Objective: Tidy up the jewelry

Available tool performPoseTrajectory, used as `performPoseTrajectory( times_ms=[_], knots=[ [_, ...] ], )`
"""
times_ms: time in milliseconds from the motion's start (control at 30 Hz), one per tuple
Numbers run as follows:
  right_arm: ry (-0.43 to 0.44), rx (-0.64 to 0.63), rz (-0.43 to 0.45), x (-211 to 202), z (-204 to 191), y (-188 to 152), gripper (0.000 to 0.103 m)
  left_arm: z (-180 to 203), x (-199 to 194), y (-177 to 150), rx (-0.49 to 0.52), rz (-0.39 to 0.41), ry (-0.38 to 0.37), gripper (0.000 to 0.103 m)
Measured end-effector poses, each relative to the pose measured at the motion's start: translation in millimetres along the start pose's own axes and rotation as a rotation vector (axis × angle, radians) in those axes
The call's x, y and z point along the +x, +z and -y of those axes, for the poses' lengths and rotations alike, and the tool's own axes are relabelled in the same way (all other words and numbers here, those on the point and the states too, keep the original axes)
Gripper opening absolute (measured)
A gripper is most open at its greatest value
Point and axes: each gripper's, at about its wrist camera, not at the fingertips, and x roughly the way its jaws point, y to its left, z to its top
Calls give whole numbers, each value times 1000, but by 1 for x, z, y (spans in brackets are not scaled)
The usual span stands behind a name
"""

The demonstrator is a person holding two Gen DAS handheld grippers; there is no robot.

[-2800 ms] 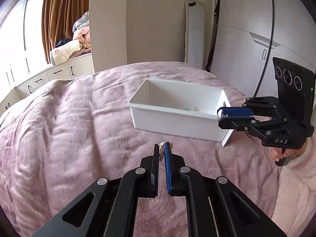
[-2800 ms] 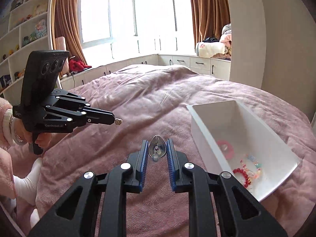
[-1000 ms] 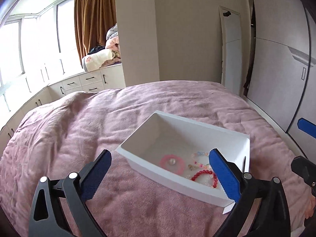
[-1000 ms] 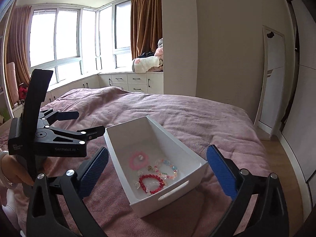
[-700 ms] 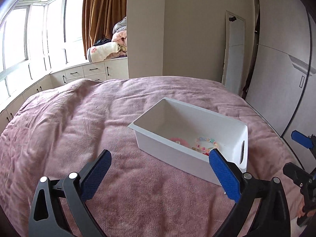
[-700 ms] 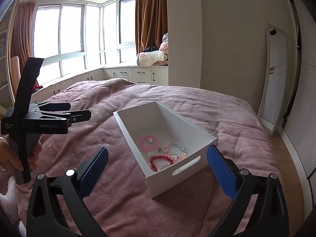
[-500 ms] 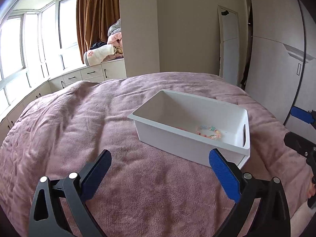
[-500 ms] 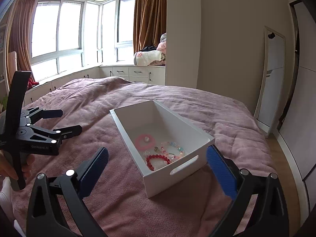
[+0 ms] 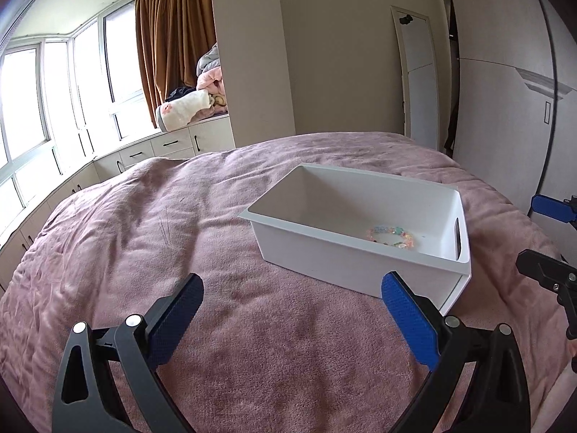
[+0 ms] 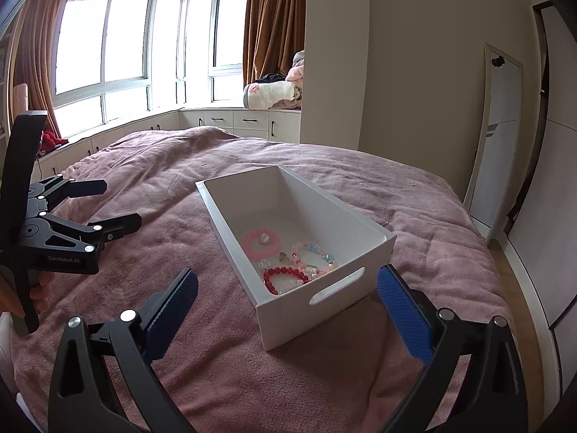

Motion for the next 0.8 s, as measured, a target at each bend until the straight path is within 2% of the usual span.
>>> performPoseTrajectory(
  times_ms=[800],
  knots=[
    [-1,9,21,-6,1,1,98,1,-2,2,-16,5,8,100]
  ],
)
